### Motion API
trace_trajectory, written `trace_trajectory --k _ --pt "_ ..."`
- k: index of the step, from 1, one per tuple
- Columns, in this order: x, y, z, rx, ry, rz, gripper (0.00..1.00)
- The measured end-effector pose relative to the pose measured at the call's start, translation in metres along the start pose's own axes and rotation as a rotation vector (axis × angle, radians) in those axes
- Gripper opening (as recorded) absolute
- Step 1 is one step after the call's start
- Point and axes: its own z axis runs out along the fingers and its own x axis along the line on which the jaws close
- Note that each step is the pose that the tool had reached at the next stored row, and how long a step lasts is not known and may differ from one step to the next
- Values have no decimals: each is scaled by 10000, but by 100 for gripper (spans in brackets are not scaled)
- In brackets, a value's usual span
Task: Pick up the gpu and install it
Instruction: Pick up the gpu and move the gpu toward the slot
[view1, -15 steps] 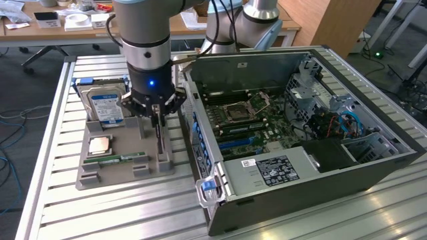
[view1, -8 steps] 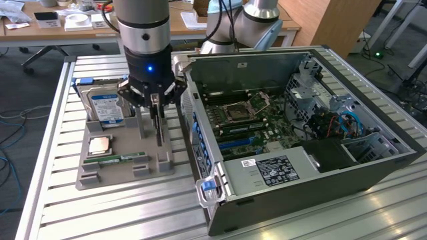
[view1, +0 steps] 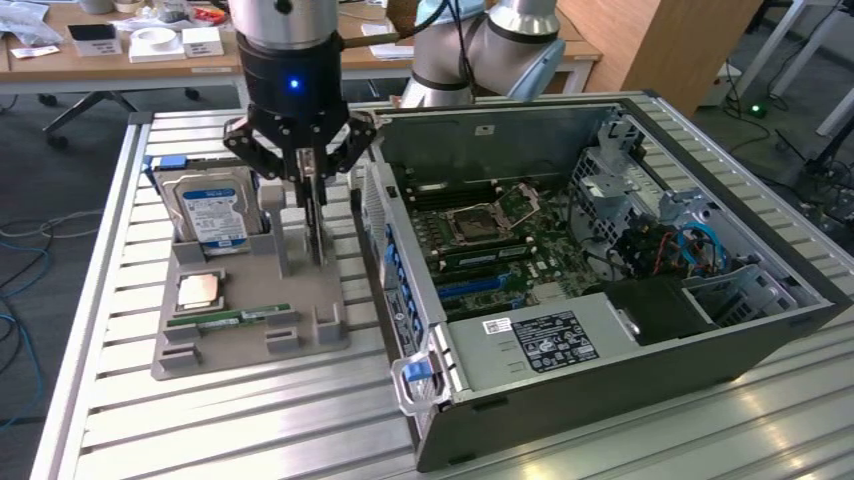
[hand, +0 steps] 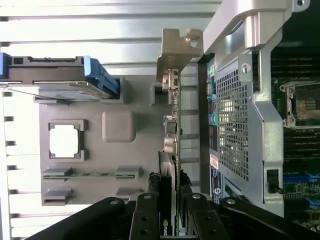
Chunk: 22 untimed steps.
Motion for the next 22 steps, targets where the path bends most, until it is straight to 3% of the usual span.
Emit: trace_trajectory --k 10,20,22 --pt "-10 23 -428 0 0 0 26" --pt "-15 34 -650 0 -1 0 26" --pt "-15 34 -650 -1 -2 0 26"
